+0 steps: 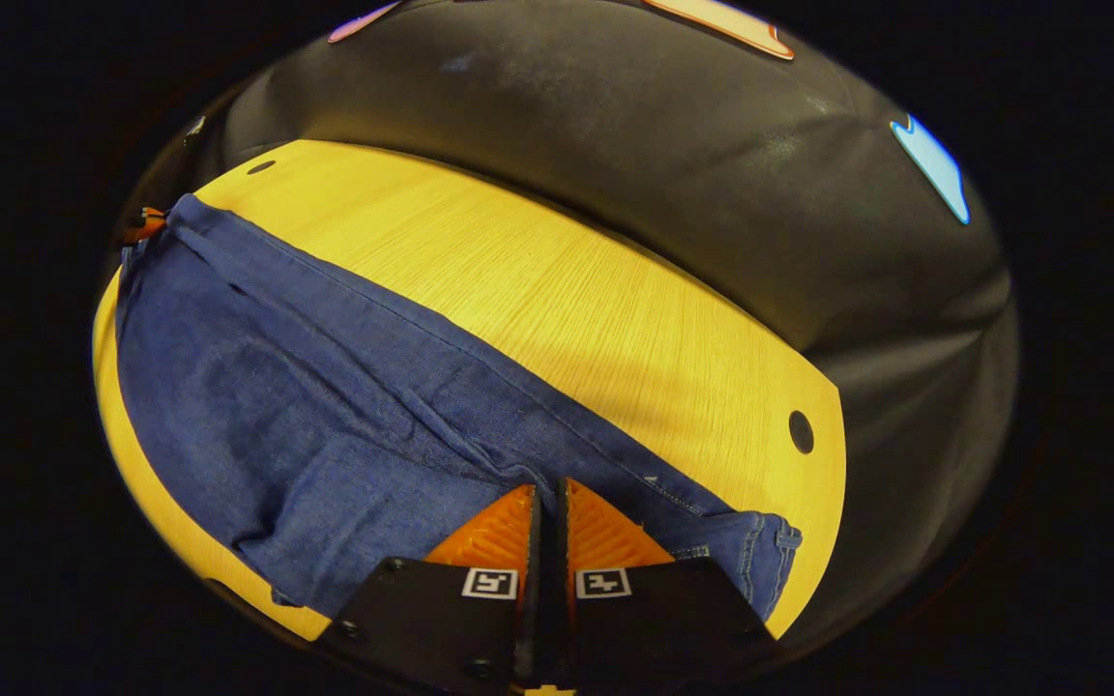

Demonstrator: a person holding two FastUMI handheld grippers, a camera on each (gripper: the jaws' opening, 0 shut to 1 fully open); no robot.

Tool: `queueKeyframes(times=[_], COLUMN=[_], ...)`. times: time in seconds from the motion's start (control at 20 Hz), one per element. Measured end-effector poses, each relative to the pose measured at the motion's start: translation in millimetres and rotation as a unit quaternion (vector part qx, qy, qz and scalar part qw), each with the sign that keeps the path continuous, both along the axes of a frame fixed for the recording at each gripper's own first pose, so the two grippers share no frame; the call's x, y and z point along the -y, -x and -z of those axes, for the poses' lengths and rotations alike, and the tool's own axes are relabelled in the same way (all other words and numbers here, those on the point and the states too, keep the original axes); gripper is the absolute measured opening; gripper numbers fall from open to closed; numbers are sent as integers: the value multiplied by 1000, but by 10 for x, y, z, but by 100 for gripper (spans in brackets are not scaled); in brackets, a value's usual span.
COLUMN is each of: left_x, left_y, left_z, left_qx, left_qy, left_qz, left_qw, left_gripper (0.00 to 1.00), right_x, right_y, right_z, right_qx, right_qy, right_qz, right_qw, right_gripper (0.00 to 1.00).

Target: Grasp the waist and the cuffs of the jeans and fold them to make the two legs overlap; first hold the waist and fold one-third of the jeans toward the cuffs, then hold the cuffs and fold the remaining one-third in the same direction to finish folding.

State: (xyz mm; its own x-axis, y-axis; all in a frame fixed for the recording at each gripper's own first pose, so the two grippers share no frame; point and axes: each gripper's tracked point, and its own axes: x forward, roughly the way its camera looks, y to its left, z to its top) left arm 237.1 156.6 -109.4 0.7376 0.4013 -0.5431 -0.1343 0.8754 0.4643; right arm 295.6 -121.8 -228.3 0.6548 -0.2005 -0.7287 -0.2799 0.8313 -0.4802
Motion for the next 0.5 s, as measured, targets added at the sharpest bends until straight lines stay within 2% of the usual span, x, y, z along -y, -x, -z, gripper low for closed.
queueKeyframes(times=[0.05, 0.1, 0.25, 0.3, 0.35, 0.5], left_x=[69, 156, 277, 338, 437, 685], left_y=[2, -8, 79, 93, 129, 261], left_z=[-57, -135, -369, -450, -516, -656], left_qx=[7, 17, 47, 64, 77, 110], left_qy=[2, 7, 7, 13, 26, 54], left_qz=[4, 9, 9, 11, 14, 28], left_qw=[1000, 1000, 999, 998, 997, 992], left_gripper=[0, 20, 79, 99, 96, 96], right_x=[-20, -38, -11, 6, 93, 415], right_y=[25, 52, 85, 132, 174, 375], right_z=[21, -30, -242, -344, -453, -799], right_qx=[-3, -3, 14, 23, 34, 67], right_qy=[-22, -35, -68, -79, -88, -103], right_qz=[7, 14, 29, 32, 35, 64], right_qw=[1000, 999, 997, 996, 995, 990], right_gripper=[10, 23, 100, 100, 100, 100])
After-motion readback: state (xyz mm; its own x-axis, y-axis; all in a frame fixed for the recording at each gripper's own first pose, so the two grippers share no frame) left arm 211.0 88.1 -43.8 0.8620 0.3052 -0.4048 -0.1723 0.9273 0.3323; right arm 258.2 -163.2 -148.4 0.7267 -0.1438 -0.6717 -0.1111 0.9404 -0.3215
